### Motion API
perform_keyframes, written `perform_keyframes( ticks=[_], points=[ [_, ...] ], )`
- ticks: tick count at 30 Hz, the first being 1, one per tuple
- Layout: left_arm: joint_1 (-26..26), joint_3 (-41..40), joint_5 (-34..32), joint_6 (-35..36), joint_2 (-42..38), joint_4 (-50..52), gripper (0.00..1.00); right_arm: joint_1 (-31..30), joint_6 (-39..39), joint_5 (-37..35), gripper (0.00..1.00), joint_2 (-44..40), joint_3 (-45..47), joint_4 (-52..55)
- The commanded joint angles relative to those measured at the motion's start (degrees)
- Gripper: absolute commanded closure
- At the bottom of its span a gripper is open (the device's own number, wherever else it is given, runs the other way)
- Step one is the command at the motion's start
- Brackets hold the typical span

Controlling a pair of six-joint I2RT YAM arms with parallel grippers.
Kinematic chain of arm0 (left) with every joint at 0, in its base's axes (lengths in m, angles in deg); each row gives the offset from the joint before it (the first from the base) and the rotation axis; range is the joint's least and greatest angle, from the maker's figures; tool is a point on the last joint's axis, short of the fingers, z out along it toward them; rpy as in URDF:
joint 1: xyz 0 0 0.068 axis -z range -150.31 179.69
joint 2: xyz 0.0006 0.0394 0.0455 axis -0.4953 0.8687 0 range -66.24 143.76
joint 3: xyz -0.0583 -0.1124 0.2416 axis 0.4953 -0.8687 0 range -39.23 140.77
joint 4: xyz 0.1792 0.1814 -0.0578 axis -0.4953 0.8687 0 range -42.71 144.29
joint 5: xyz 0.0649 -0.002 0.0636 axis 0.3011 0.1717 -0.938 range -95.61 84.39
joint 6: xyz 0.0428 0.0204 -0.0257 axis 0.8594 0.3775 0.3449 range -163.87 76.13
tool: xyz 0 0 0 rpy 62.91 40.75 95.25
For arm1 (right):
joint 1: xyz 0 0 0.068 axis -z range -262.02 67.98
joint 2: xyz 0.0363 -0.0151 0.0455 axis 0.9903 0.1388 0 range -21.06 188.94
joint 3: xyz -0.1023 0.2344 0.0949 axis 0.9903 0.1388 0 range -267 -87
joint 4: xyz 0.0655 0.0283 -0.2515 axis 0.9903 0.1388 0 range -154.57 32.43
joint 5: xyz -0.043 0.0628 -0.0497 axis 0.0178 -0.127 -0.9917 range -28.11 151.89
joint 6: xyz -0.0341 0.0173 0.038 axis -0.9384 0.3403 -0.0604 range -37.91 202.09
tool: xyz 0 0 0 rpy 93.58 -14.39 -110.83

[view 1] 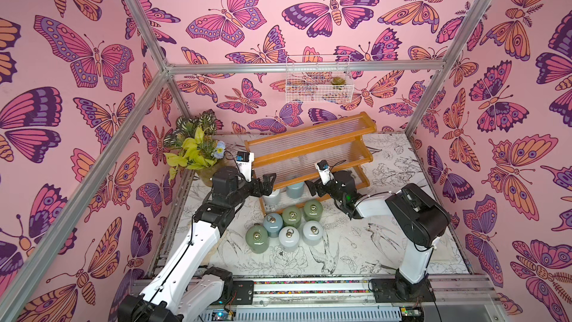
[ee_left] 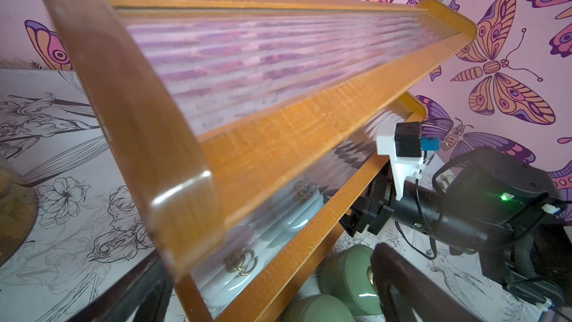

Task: Remove the tea canisters from the shelf
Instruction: Adjust the shelf at the center of the board, then pick up the tea canister from the shelf.

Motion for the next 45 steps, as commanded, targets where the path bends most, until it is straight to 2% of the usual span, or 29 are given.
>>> perform_keyframes(
  ticks=[1,8,13,18,26,30,35,39,45],
  points=[
    [-0.4,1.0,-0.1,1.2,-0.2,-0.4,0.0,1.5,-0.7,4.2,0.01,0.9,-4.8,0.3],
    [-0.5,0.2,-0.3,1.2,-1.1,-0.4,0.0,6.3,1.5,8.3,0.01,2.9,-8.8,1.0],
    [-0.6,-0.2,-0.4,1.1,-1.5,-0.4,0.0,9.0,2.7,14.9,0.01,4.2,-10.9,1.3],
    [-0.7,-0.6,-0.4,0.8,-2.4,-0.3,0.0,9.0,0.6,25.7,0.01,0.9,-9.7,7.6],
    [-0.7,-0.8,-0.9,0.9,-3.2,-0.1,0.0,6.1,0.5,30.4,0.01,-4.3,-5.2,8.9],
    [-0.7,-0.8,-0.8,0.7,-2.9,-0.2,0.0,1.8,-4.3,27.1,0.01,-5.3,-5.3,12.1],
    [-0.7,-0.8,-0.6,0.6,-3.0,-0.2,0.0,-4.9,-10.1,14.1,0.01,-3.5,-6.1,10.5],
    [-0.7,-1.1,-0.5,0.5,-3.5,-0.2,0.0,-6.8,-8.4,5.9,0.01,-1.0,-6.1,5.1],
    [-0.7,-1.6,-0.8,0.5,-4.6,0.1,0.0,-6.8,-6.2,-0.4,0.01,0.8,-6.7,1.0]
  ],
)
